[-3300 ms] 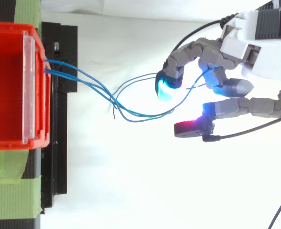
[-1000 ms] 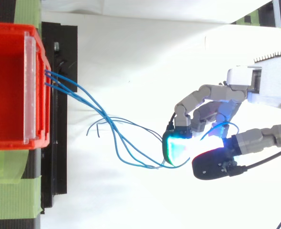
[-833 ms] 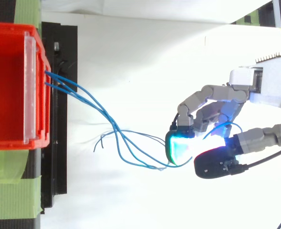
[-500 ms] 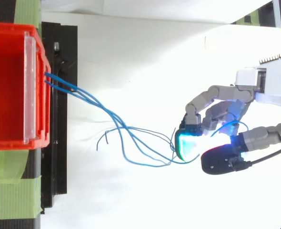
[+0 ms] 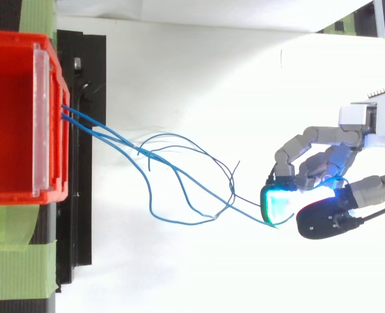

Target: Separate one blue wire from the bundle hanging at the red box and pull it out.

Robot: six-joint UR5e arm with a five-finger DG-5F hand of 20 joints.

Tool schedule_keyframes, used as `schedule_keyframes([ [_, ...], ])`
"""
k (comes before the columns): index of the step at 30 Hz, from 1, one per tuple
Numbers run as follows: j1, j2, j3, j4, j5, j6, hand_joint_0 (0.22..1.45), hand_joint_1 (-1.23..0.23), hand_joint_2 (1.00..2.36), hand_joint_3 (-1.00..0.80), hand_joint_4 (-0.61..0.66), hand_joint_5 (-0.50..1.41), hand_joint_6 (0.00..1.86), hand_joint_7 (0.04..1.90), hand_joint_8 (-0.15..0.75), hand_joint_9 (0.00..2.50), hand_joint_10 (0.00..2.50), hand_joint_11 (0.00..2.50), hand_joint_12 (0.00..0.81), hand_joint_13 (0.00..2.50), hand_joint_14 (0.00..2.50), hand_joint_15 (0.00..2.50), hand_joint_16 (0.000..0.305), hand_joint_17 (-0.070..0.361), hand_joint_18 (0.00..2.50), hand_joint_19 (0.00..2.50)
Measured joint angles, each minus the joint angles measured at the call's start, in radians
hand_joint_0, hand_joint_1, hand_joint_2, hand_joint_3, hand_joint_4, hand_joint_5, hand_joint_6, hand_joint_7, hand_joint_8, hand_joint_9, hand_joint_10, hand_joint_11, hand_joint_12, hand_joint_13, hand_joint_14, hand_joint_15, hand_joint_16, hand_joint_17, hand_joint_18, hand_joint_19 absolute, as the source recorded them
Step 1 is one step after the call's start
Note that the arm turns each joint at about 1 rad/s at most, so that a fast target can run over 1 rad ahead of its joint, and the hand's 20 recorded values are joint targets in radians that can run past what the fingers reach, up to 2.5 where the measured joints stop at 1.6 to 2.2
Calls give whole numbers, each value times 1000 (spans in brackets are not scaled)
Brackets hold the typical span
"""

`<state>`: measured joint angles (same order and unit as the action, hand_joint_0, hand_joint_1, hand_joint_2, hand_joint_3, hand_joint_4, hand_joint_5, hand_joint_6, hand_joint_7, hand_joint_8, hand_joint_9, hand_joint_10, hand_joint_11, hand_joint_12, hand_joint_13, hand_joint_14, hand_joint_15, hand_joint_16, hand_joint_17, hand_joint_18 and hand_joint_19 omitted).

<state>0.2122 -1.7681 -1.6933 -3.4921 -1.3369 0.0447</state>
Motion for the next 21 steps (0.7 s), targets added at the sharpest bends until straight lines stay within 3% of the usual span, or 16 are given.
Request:
schedule_keyframes([
  [7, -3, 1, -48, 11, -4, 36, 445, -594, 2157, -82, -550, -57, 857, 1136, 286, 1083, 163, 1339, 447, 465, 11, 815, 56, 127, 385, 510],
  [13, -5, 3, -101, 72, -4, 96, 445, -593, 2155, -82, -543, -58, 856, 1138, 285, 1080, 162, 1348, 447, 469, 10, 816, 57, 127, 387, 509],
  [21, -6, 4, -115, 118, -1, 117, 446, -593, 2153, -81, -545, -58, 856, 1131, 286, 1086, 160, 1346, 449, 477, 11, 806, 57, 127, 393, 499],
])
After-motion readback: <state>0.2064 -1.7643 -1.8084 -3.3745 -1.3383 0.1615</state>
